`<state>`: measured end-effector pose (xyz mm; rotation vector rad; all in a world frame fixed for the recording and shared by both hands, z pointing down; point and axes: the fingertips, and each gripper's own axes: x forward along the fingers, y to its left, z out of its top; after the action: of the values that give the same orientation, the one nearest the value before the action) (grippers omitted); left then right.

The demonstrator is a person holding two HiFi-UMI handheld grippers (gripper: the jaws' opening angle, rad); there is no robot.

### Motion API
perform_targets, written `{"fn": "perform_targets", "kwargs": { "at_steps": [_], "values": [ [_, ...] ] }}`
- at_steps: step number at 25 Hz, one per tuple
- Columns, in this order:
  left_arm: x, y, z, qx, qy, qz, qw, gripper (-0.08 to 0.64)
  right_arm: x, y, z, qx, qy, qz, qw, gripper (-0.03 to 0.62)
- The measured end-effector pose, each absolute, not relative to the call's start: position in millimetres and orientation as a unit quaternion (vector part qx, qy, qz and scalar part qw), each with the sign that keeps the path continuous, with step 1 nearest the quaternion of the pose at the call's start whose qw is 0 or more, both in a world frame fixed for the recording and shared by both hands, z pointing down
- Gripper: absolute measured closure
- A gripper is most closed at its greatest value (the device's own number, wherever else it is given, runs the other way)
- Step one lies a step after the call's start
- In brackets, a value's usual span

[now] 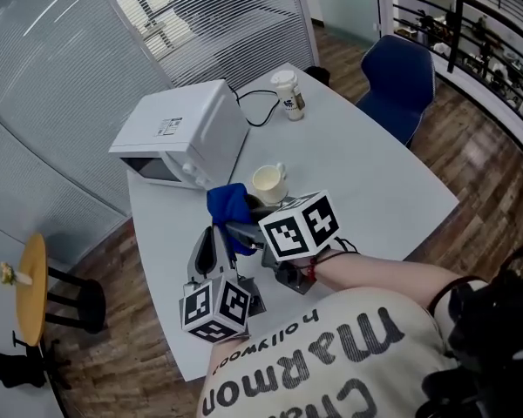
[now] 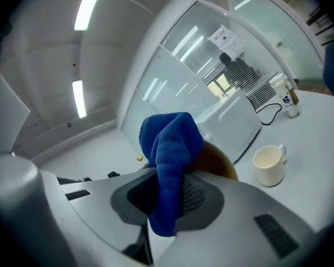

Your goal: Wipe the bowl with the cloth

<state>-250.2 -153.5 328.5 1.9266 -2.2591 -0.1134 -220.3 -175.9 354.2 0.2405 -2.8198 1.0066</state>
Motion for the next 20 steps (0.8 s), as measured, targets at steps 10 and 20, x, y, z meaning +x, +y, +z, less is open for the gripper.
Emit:
{"fn": "perform_targets", "kwargs": {
  "at_steps": [10, 20],
  "values": [
    [-242, -148, 336, 0.65, -0.755, -0.021, 0.089, 0.503, -206, -191, 395, 0.168, -0.948, 0.197, 0.182, 0.531],
    [-245, -148, 343, 0.64, -0.763, -0.014, 0.09, 0.497, -181, -212, 398, 0.211, -0.941, 0.193, 0.181, 0.531]
  ]
}}
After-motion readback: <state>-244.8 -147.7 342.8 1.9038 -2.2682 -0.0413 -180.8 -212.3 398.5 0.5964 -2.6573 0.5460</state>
